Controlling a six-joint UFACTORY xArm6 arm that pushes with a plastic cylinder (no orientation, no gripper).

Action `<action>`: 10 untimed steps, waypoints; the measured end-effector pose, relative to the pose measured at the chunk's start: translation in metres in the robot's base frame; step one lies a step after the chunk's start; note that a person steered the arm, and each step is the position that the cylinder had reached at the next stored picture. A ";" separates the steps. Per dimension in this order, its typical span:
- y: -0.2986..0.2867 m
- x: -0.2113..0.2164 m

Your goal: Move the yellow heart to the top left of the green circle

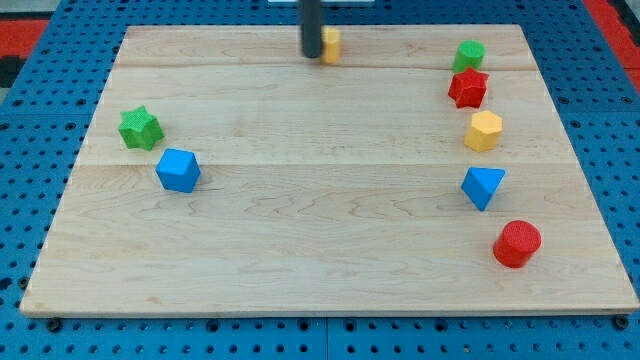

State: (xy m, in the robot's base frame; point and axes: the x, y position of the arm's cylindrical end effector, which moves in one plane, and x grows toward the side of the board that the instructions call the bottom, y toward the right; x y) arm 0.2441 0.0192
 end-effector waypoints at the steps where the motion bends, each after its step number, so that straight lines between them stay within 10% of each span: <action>1: 0.010 -0.005; 10: 0.088 -0.022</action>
State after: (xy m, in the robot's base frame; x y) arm 0.2217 0.1076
